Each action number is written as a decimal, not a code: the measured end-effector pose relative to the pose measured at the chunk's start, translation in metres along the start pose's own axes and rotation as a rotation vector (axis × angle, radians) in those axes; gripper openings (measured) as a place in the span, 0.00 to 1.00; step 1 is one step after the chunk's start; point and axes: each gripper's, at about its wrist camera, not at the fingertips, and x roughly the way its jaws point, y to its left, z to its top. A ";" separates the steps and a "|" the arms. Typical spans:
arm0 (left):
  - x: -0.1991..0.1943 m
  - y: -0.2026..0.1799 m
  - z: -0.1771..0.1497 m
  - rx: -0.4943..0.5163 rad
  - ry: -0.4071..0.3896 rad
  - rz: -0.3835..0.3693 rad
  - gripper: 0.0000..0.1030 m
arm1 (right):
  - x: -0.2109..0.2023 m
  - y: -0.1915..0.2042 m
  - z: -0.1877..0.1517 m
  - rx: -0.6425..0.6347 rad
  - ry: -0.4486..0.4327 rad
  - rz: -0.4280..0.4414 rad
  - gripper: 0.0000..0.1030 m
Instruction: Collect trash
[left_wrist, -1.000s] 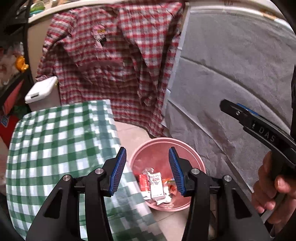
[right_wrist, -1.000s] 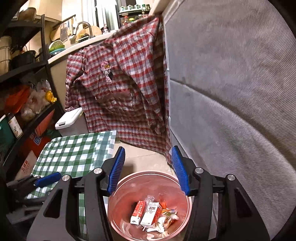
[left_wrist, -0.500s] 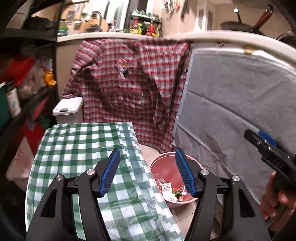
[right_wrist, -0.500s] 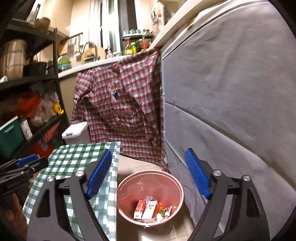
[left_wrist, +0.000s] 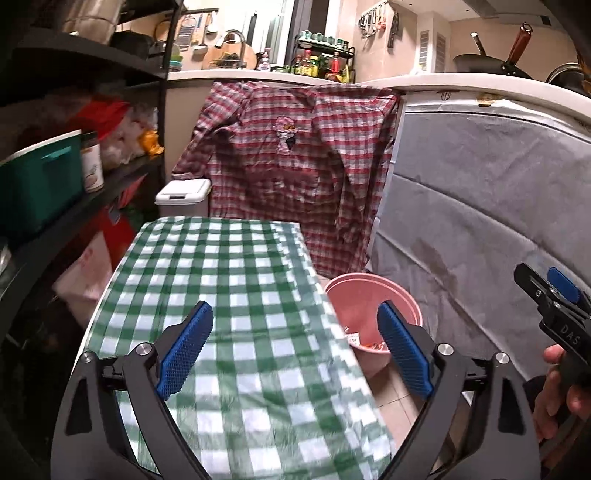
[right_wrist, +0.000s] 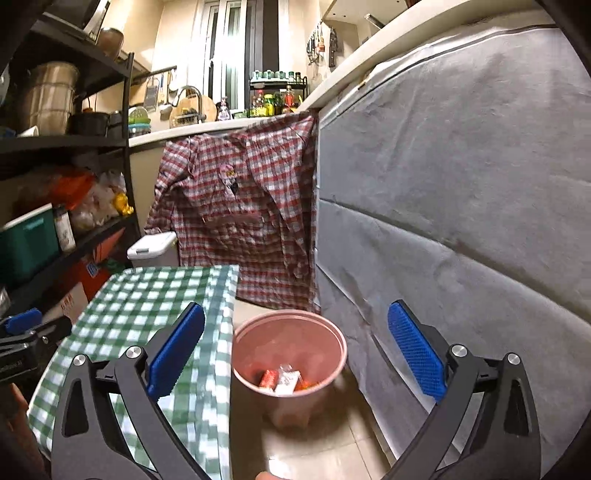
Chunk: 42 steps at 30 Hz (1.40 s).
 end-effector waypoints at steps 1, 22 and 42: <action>-0.003 0.001 -0.003 0.001 0.003 0.002 0.85 | -0.004 0.000 -0.004 0.001 0.005 0.001 0.95; -0.016 -0.014 -0.031 0.017 0.034 0.007 0.87 | -0.018 -0.002 -0.027 -0.023 0.041 -0.035 0.95; -0.017 -0.015 -0.034 0.022 0.040 0.006 0.87 | -0.016 0.001 -0.026 -0.028 0.047 -0.034 0.95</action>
